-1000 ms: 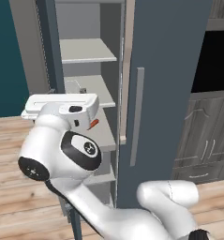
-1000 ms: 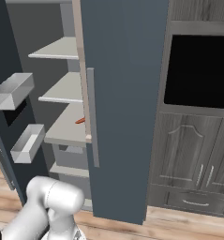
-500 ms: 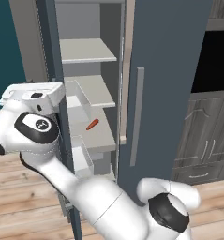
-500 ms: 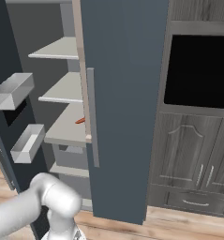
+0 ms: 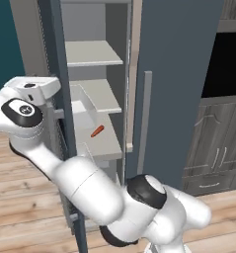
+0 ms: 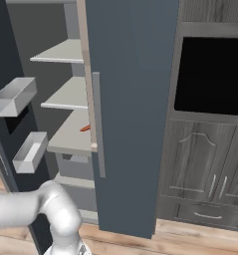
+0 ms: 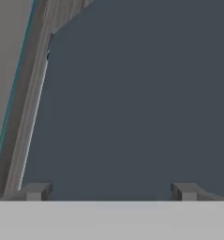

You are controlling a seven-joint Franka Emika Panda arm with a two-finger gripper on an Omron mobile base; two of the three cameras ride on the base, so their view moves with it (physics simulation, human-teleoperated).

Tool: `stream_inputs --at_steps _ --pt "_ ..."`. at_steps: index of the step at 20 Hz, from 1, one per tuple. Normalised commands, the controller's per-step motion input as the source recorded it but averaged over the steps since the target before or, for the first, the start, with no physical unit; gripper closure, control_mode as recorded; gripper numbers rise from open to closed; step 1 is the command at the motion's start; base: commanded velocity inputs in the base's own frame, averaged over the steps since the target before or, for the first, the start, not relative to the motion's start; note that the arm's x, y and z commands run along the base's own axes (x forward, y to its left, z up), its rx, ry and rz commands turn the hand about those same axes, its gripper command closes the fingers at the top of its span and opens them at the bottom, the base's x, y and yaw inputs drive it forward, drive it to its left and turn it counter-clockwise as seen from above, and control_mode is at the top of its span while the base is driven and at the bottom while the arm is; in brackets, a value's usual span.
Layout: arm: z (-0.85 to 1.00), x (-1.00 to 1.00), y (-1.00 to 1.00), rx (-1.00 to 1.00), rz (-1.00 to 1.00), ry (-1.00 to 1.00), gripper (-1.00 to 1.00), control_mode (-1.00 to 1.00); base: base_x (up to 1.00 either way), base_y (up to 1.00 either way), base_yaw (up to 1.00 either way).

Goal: Pick up the frozen chicken drumstick from the freezer, place it on any shelf in the fridge, and close the fridge and freezer doors when done.

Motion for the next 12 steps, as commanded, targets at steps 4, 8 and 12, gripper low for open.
stream_inputs --at_steps 4,8,12 --pt "-0.14 0.66 -0.97 0.17 -0.01 0.00 -1.00 -1.00 0.00 0.00 0.00" --pt "-0.05 0.50 -1.00 0.20 0.00 0.00 -1.00 -1.00 0.00 0.00 0.00" --pt "-0.06 0.55 -1.00 0.18 0.00 -0.01 -1.00 -1.00 0.00 0.00 0.00"
